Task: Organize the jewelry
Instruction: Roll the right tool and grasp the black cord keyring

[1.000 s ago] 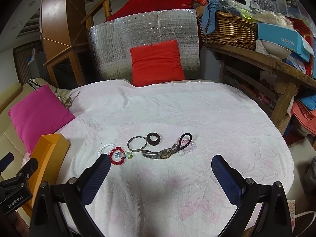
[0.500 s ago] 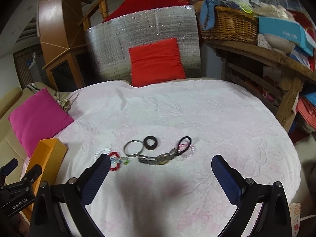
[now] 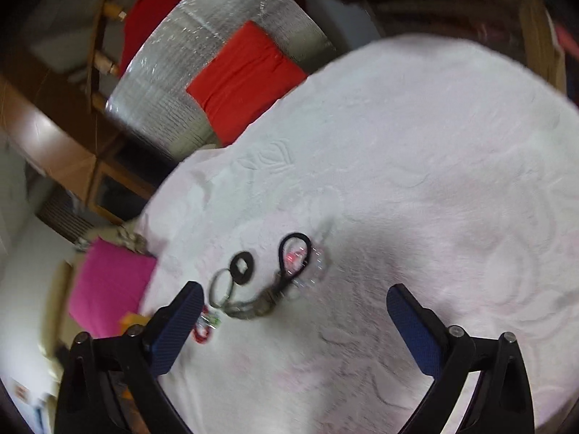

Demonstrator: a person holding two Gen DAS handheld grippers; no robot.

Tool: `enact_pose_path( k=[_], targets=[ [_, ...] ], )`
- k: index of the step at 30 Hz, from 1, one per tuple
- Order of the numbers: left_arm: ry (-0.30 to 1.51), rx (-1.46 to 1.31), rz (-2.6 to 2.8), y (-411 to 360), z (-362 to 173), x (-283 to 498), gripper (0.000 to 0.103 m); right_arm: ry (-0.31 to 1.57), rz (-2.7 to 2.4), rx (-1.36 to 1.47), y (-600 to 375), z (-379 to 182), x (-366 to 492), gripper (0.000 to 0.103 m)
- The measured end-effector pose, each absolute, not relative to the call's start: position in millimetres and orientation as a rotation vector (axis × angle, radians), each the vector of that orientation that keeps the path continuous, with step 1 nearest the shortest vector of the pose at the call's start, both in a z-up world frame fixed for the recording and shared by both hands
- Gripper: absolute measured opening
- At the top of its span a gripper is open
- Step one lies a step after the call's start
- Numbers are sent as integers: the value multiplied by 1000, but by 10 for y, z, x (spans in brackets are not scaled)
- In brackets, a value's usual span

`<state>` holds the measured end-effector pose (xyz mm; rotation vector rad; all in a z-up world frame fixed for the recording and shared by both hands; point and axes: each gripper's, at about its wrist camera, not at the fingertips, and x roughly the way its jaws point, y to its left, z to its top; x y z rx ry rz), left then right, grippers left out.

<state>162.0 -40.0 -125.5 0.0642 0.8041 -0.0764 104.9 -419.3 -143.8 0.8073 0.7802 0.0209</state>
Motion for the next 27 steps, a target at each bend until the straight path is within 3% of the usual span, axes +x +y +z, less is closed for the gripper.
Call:
enact_pose_path(
  k=[6, 17, 19, 22, 27],
  targets=[
    [828, 81, -91, -492, -1332, 1671, 103, 811, 27, 791, -4072, -1485, 1517, 89],
    [897, 93, -133, -517, -1471, 1780, 103, 940, -14, 673, -3976, -1764, 2042, 55],
    [897, 96, -137, -520, -1478, 1780, 103, 950, -12, 660, -3956, -1793, 2051, 32],
    [891, 105, -157, -549, -1483, 1767, 103, 934, -23, 642, -3927, -1762, 1988, 21],
    [832, 148, -221, -742, -1405, 1639, 103, 829, -41, 690, -4050, -1556, 1740, 18]
  ],
)
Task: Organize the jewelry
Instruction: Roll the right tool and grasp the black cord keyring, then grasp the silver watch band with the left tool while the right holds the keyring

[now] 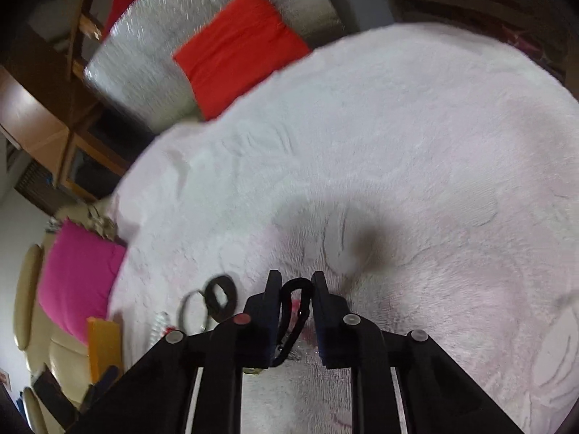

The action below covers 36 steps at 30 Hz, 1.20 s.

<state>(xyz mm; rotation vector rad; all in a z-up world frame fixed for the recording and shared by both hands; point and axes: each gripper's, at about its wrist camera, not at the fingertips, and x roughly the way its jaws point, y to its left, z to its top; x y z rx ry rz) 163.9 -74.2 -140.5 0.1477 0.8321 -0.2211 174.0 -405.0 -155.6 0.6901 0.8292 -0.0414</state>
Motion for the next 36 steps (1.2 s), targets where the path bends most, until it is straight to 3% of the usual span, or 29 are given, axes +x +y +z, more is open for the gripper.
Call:
enact_pose_path(
  k=[9, 18, 20, 22, 24, 33, 36],
  targets=[
    [729, 227, -472, -1435, -1274, 1452, 103, 738, -87, 820, -4401, -1449, 1467, 19],
    [828, 255, -717, -2116, -1431, 1656, 103, 730, -118, 858, -4570, -1479, 1430, 19],
    [862, 250, -738, -2175, -1503, 1751, 95, 725, -127, 863, -4602, -1476, 1427, 19],
    [905, 232, -754, -2215, -1594, 1858, 72, 723, -136, 854, -4607, -1470, 1435, 19],
    [933, 226, -767, -2247, -1662, 1948, 62, 722, -136, 852, -4598, -1468, 1455, 19],
    [930, 293, -798, -2387, -1774, 1972, 62, 704, -140, 832, -4543, -1424, 1485, 19],
    [925, 304, -821, -2402, -1749, 1879, 42, 698, -146, 831, -4549, -1414, 1468, 19]
  ],
)
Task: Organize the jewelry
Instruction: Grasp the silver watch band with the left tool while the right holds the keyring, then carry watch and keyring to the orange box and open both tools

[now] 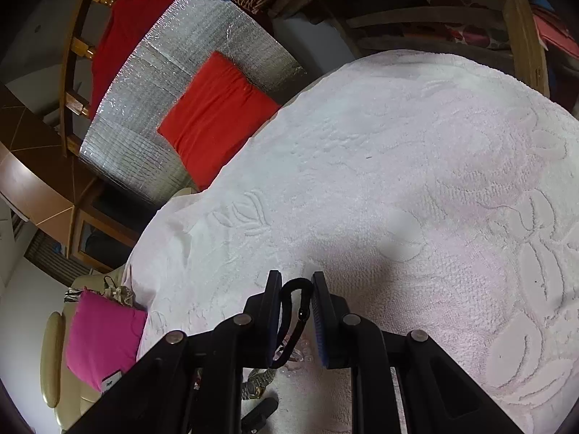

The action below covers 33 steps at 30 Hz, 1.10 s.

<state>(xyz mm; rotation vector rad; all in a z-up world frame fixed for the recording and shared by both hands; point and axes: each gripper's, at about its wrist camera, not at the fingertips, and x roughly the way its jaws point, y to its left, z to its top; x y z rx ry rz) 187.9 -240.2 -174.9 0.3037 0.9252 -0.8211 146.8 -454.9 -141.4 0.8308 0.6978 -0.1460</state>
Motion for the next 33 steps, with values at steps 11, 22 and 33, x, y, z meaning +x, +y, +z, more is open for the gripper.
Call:
enact_pose_path(
  k=[11, 22, 33],
  targets=[
    [932, 322, -796, -2447, -1739, 1775, 57, 681, -167, 832, -4580, -1392, 1420, 19],
    [894, 284, -786, -2415, -1684, 1685, 24, 673, -158, 813, -4539, -1355, 1423, 19],
    [809, 155, -720, -1819, -1203, 1477, 8, 646, -66, 743, -4224, -1197, 1441, 19]
  ],
)
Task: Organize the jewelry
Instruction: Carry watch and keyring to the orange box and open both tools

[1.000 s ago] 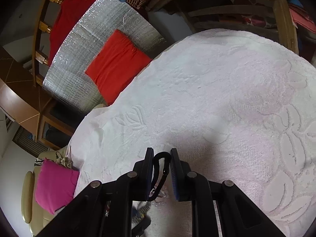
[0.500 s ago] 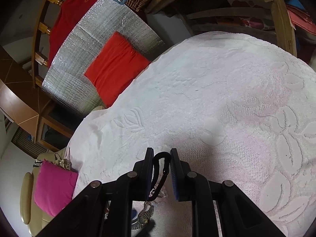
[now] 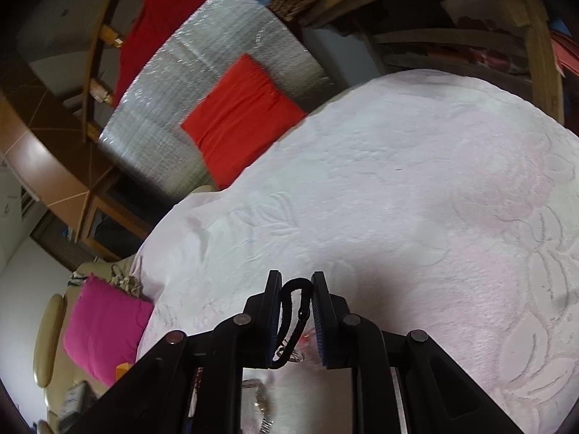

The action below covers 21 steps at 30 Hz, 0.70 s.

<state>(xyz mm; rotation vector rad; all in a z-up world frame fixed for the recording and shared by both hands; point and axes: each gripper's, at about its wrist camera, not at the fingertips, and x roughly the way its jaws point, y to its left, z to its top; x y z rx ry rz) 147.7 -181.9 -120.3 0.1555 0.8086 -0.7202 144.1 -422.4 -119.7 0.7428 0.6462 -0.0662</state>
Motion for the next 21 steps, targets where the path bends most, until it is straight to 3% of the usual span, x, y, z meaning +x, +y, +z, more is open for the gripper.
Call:
enact_pose_path(
  k=[21],
  targets=[
    [656, -7, -519, -614, -458, 1162, 8, 620, 80, 668, -3487, -982, 1540, 19]
  ],
)
